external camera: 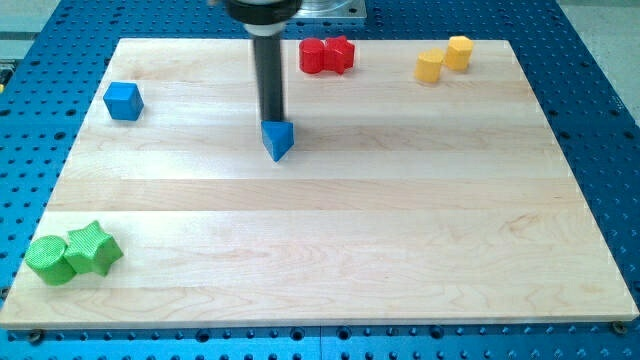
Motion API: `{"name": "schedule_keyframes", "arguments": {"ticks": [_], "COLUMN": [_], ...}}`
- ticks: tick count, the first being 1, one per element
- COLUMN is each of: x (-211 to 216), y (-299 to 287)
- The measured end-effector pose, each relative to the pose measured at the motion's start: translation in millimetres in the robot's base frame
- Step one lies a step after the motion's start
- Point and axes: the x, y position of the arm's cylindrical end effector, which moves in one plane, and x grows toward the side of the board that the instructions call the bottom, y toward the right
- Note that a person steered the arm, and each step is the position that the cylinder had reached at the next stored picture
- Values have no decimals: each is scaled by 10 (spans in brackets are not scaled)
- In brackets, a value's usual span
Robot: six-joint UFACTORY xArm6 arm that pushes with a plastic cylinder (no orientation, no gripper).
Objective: Push the blue blocks to the bottom of the yellow blocks
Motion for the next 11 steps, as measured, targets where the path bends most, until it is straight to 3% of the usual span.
{"name": "schedule_keyframes", "arguments": {"ticks": [1,4,5,6,7,8,9,10,11], "x": [508,547,599,1157,1193,768,416,182,-425], "y": [-156,2292,2506,1364,-282,-1521,-2239,-2164,-1999]}}
